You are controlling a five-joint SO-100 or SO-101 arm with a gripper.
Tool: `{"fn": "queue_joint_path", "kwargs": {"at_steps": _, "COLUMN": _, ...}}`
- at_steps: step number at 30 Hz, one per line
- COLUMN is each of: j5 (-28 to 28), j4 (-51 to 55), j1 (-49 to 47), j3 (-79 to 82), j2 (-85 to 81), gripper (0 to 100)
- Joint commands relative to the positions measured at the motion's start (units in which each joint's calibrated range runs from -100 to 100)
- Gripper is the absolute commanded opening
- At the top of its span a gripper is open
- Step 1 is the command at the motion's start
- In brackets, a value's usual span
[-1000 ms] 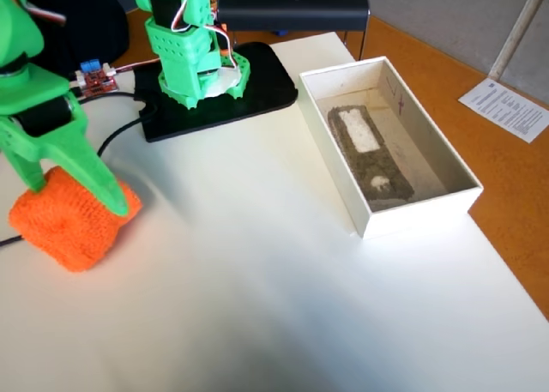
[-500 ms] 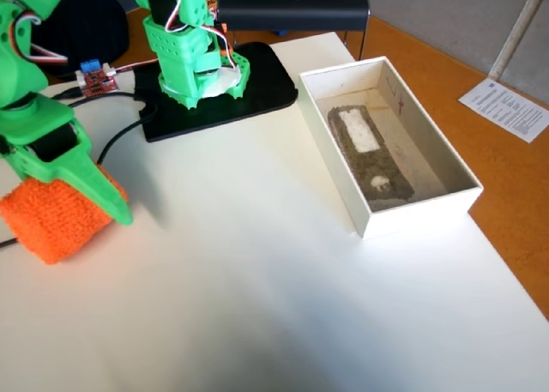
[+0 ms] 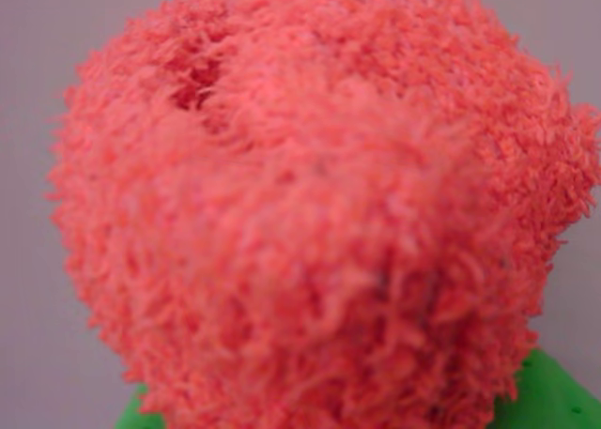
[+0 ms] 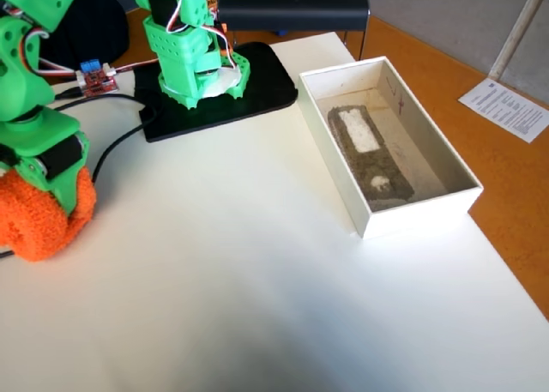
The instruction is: Remove orange objects from table
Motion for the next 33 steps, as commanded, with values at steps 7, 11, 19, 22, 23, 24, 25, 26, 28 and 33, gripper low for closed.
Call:
{"fn": "queue_joint_path", "kwargs": {"at_steps": 7, "j5": -3.0, "j4": 12.5, "j1": -13.4, "j3": -16.0, "j2": -15.9, "gripper": 0}}
{"fn": "queue_joint_path", "kwargs": {"at_steps": 11, "j5": -6.3, "j4": 11.9, "j1": -24.0, "j3": -22.6, "j2": -19.8, "gripper": 0}}
{"fn": "queue_joint_path", "kwargs": {"at_steps": 19, "j5": -8.9, "j4": 4.9, "j1": -56.5, "j3": -20.7, "j2": -28.1, "gripper": 0}}
{"fn": "queue_joint_path", "kwargs": {"at_steps": 22, "j5": -7.3, "j4": -0.3, "j1": -68.0, "j3": -12.2, "j2": -33.4, "gripper": 0}}
{"fn": "queue_joint_path", "kwargs": {"at_steps": 23, "j5": -7.0, "j4": -1.6, "j1": -71.4, "j3": -9.2, "j2": -35.5, "gripper": 0}}
{"fn": "queue_joint_path", "kwargs": {"at_steps": 24, "j5": -6.9, "j4": -1.8, "j1": -74.5, "j3": -6.7, "j2": -37.4, "gripper": 0}}
{"fn": "queue_joint_path", "kwargs": {"at_steps": 25, "j5": -6.9, "j4": -1.5, "j1": -77.3, "j3": -4.7, "j2": -39.3, "gripper": 0}}
{"fn": "queue_joint_path", "kwargs": {"at_steps": 26, "j5": -6.9, "j4": -1.2, "j1": -80.0, "j3": -2.7, "j2": -41.2, "gripper": 0}}
{"fn": "queue_joint_path", "kwargs": {"at_steps": 28, "j5": -6.9, "j4": -0.8, "j1": -83.9, "j3": 0.9, "j2": -44.8, "gripper": 0}}
{"fn": "queue_joint_path", "kwargs": {"at_steps": 33, "j5": -8.0, "j4": 1.5, "j1": -86.8, "j3": 4.6, "j2": -48.4, "gripper": 0}}
